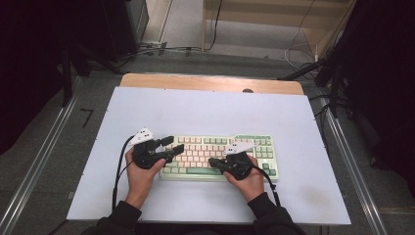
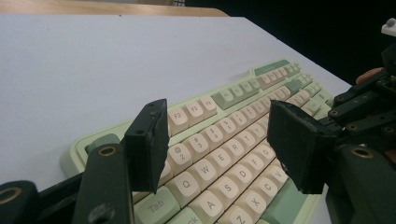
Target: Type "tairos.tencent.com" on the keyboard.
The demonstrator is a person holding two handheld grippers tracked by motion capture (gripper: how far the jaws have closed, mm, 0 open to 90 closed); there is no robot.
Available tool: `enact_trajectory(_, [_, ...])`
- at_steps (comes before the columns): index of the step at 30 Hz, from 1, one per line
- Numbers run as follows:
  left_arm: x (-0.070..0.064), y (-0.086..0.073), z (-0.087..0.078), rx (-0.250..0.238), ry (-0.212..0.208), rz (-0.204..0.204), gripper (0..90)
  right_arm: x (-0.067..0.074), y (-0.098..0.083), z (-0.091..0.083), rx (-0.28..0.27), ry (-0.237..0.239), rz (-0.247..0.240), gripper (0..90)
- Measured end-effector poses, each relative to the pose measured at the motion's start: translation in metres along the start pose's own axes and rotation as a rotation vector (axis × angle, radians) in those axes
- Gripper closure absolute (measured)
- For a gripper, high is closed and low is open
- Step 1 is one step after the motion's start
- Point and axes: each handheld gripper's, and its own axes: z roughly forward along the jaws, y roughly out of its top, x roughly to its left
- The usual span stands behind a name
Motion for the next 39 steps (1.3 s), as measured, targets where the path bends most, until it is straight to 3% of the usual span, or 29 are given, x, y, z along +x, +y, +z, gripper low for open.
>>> enact_trajectory(10, [-0.001,0.0,0.0,0.005,-0.006,-0.001,40.1,0.001,-0.001,0.001,0.005,-0.01,-0.01,87.5])
enact_trajectory(13, [-0.001,0.0,0.0,0.003,-0.005,0.001,40.1,0.001,0.003,-0.01,-0.047,-0.002,0.003,86.4])
enact_trajectory(16, [0.0,0.0,0.0,0.003,-0.002,0.0,40.1,-0.003,0.005,-0.023,-0.097,-0.001,0.02,76.9])
enact_trajectory(19, [-0.001,0.0,0.0,0.002,-0.004,0.001,40.1,-0.01,0.004,-0.034,-0.138,-0.014,0.068,54.7])
enact_trajectory(23, [-0.001,0.0,0.0,0.002,-0.004,0.002,40.1,-0.022,0.001,-0.045,-0.165,-0.016,0.118,42.6])
enact_trajectory(31, [-0.001,0.0,0.0,0.004,-0.006,0.003,40.1,-0.035,-0.005,-0.058,-0.186,-0.041,0.171,35.4])
enact_trajectory(39, [-0.002,-0.001,0.002,0.009,-0.002,0.01,40.1,-0.035,-0.006,-0.058,-0.189,-0.044,0.171,35.3])
